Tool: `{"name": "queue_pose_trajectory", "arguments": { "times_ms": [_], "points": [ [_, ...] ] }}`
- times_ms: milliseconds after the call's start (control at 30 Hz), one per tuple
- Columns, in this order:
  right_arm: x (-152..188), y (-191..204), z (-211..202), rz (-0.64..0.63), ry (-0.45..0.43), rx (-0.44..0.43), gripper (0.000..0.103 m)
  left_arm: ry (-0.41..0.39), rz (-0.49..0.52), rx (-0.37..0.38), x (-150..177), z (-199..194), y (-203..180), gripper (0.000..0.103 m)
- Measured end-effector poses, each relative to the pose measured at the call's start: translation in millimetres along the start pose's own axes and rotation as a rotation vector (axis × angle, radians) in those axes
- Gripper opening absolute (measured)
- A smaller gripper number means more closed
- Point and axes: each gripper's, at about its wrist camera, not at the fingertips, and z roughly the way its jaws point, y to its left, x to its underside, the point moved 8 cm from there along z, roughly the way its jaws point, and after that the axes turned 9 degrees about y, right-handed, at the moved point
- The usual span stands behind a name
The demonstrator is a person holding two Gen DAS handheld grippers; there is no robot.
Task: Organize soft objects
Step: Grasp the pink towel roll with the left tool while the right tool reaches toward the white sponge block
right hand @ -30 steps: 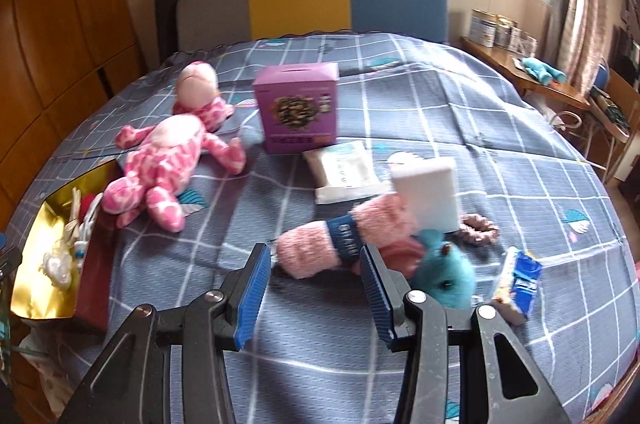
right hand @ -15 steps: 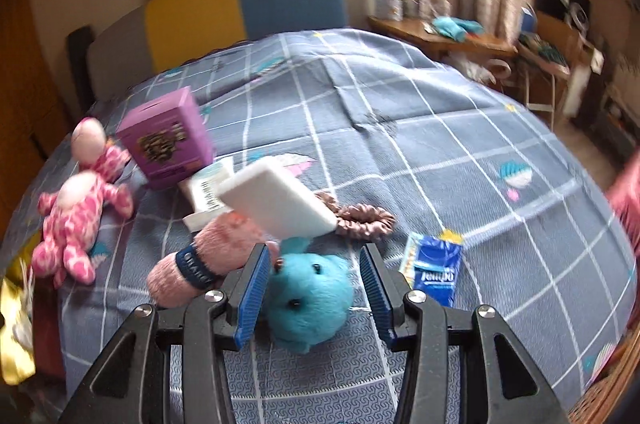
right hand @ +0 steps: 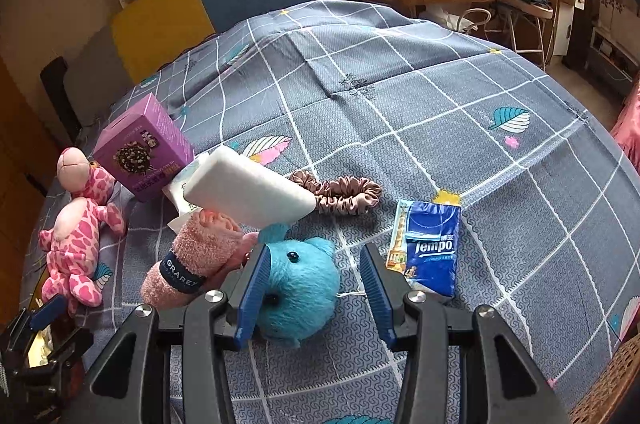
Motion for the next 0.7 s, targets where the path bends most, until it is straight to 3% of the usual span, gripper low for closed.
{"name": "queue_pose_trajectory", "arguments": {
  "times_ms": [233,533,600,667,700],
  "points": [
    [-2,-5,1,0.040,0.006,-0.030,0.047,0.031,0.150,0.048,-31,44,-46,0.079],
    [-1,-8,7,0.072,0.033,-0.050,0.047,0.105,0.135,0.138,-48,95,-62,0.079],
    [-1,-9,7,0.074,0.035,-0.050,0.047,0.128,0.108,0.174,-48,104,-64,0.076],
    [-1,-11,7,0.082,0.033,-0.048,0.047,0.149,0.078,0.224,-45,107,-66,0.045],
    [-1,-11,7,0.085,0.033,-0.049,0.047,0.161,0.064,0.246,-43,107,-66,0.044]
  ]
}}
